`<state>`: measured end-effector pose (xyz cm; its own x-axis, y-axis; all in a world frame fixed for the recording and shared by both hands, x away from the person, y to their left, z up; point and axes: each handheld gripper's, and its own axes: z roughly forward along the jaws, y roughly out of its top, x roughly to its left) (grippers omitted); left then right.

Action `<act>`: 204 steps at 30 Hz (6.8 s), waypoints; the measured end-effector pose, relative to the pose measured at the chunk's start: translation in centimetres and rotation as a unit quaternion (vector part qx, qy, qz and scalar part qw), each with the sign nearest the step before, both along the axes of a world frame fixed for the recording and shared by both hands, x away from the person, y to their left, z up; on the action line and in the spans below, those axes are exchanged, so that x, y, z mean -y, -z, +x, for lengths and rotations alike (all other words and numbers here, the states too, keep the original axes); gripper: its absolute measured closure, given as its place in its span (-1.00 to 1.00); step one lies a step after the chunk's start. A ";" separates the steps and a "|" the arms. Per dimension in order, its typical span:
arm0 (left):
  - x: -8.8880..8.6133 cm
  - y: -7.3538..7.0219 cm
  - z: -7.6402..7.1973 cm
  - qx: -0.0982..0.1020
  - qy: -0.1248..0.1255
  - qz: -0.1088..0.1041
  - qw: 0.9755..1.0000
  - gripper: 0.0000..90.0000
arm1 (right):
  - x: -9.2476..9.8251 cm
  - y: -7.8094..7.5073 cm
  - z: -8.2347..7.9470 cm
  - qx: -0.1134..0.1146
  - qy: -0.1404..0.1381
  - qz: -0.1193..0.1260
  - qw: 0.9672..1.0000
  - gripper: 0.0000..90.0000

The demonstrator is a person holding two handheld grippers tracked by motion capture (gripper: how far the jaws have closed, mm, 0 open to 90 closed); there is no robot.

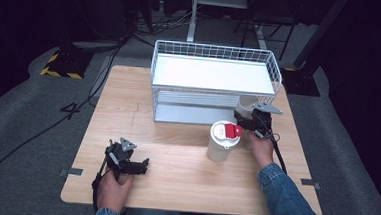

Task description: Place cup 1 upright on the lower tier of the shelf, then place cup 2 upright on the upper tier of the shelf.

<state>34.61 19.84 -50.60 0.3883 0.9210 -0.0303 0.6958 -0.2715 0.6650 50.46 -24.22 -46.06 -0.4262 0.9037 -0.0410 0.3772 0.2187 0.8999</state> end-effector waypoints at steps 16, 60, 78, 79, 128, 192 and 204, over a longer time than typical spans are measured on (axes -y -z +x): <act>0.0 0.0 0.0 0.000 0.001 0.001 1.000 -0.99 | -1.2 1.0 1.5 -0.016 -0.003 0.000 1.000 -0.50; 0.0 0.0 0.0 -0.001 0.001 0.001 1.000 -0.99 | -2.2 1.4 1.6 -0.020 0.025 0.002 0.999 -0.67; 0.0 0.0 0.1 -0.001 0.002 0.000 1.000 -0.99 | -0.3 -0.8 -1.8 -0.009 0.011 0.026 1.000 -0.67; 0.0 0.0 0.1 0.000 0.002 -0.001 1.000 -0.99 | -0.1 -1.0 -2.0 -0.010 0.008 0.028 1.000 -0.67; 0.4 0.0 1.0 0.001 0.012 -0.001 1.000 -0.99 | 10.1 -1.1 -15.2 -0.051 -0.067 0.014 0.996 -0.66; 0.7 -0.1 1.1 -0.003 0.013 0.001 1.000 -1.00 | 10.4 4.4 -15.0 -0.138 -0.069 -0.059 0.986 -0.72; 0.9 -1.3 0.2 0.036 0.030 -0.007 0.999 -1.00 | 10.4 4.4 -14.9 -0.139 -0.067 -0.059 0.986 -0.72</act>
<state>34.86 18.91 -49.27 0.4443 0.8958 -0.0121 0.6284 -0.3020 0.7169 35.51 -34.58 -50.48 -0.5516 0.8341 -0.0073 0.5656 0.3804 0.7317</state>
